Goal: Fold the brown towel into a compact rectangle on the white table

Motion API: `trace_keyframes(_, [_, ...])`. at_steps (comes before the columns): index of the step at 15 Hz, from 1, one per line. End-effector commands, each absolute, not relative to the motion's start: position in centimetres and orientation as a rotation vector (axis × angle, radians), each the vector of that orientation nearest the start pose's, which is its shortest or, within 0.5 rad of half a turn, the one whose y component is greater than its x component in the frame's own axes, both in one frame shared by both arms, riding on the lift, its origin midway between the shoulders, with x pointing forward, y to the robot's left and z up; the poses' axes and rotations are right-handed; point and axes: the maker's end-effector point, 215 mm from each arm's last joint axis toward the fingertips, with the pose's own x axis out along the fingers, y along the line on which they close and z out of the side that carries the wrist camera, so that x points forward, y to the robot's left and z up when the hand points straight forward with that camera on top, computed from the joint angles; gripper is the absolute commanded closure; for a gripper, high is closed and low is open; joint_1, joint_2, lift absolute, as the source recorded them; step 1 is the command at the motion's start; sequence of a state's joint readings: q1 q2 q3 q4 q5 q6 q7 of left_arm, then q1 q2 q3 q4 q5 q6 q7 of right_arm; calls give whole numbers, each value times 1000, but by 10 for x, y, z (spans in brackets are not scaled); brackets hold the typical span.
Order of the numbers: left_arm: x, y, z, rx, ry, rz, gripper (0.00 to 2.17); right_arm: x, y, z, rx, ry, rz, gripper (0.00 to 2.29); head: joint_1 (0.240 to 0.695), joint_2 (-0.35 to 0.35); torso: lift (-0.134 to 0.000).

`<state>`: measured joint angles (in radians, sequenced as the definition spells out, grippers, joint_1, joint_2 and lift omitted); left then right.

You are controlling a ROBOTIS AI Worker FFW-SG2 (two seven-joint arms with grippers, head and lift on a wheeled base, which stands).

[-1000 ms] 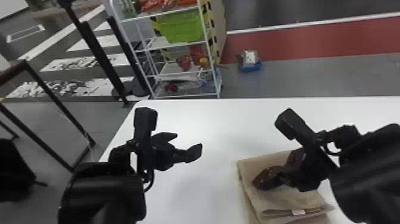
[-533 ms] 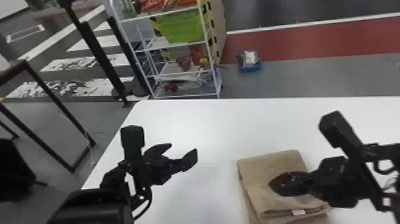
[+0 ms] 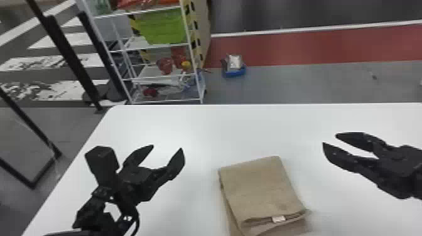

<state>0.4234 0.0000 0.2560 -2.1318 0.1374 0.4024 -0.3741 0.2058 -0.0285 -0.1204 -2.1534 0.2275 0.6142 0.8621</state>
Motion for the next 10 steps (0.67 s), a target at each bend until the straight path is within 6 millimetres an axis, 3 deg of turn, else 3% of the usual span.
trace_keyframes(1, [449, 270, -357, -108, 152, -144, 100, 467, -191, -335, -124, 231, 553, 124, 695, 155, -124])
trace_keyframes(3, [440, 268, -351, -94, 101, -118, 100, 455, -212, -321, -127, 95, 529, 124, 695, 105, -124])
trace_keyframes(7, [420, 259, -341, -81, 37, -101, 100, 429, -271, -324, -145, 2, 440, 124, 695, 51, -124])
trace_keyframes(10, [413, 250, -341, -78, 40, -121, 100, 425, -287, -333, -149, 15, 405, 124, 695, -3, -124])
